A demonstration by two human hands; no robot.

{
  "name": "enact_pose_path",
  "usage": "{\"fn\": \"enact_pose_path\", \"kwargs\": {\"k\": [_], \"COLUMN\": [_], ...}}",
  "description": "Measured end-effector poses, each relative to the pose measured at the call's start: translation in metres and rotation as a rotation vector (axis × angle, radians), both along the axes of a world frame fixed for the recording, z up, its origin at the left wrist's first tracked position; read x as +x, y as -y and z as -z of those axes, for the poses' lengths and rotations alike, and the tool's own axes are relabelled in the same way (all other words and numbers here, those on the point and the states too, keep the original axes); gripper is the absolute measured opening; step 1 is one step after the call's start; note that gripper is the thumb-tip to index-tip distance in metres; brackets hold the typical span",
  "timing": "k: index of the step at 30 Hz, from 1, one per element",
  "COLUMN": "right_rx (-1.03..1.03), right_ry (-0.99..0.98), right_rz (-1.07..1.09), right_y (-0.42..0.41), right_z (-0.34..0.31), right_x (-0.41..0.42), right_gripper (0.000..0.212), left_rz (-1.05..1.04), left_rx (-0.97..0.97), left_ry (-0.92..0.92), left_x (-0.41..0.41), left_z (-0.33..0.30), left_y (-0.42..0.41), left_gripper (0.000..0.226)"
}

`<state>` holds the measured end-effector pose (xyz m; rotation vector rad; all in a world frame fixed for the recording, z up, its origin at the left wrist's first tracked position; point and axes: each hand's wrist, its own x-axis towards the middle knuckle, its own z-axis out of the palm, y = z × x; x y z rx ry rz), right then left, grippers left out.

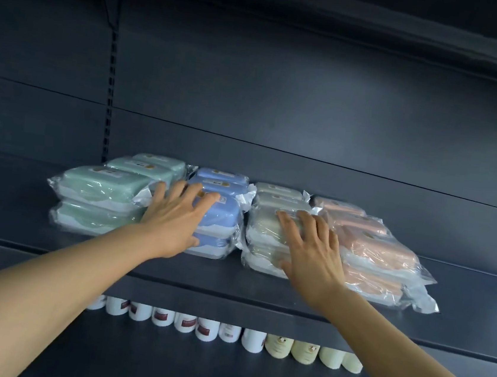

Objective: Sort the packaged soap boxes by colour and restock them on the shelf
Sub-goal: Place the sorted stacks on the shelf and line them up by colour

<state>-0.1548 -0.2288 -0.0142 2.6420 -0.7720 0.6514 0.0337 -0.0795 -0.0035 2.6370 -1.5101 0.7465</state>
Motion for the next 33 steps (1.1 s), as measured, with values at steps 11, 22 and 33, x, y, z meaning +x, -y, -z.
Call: {"fn": "enact_pose_path", "kwargs": {"k": [11,22,33], "right_rx": [0.042,0.067,0.079], "right_ry": [-0.003,-0.029,-0.074], "right_rz": [0.002,-0.052,-0.061], "right_y": [0.002,-0.060,-0.113], "right_z": [-0.002,-0.028,-0.016], "right_x": [0.001,0.017,0.078], "right_gripper": [0.081,0.083,0.085], "left_rz": [0.079,0.045,-0.155], "left_rx": [0.054,-0.048,-0.180], "left_ry": [-0.097,-0.035,-0.427], "left_x": [0.007,0.015,0.093], "left_z": [-0.005,-0.030,-0.010], "left_y": [0.001,-0.064,-0.141], "left_gripper": [0.090,0.099,0.071]}}
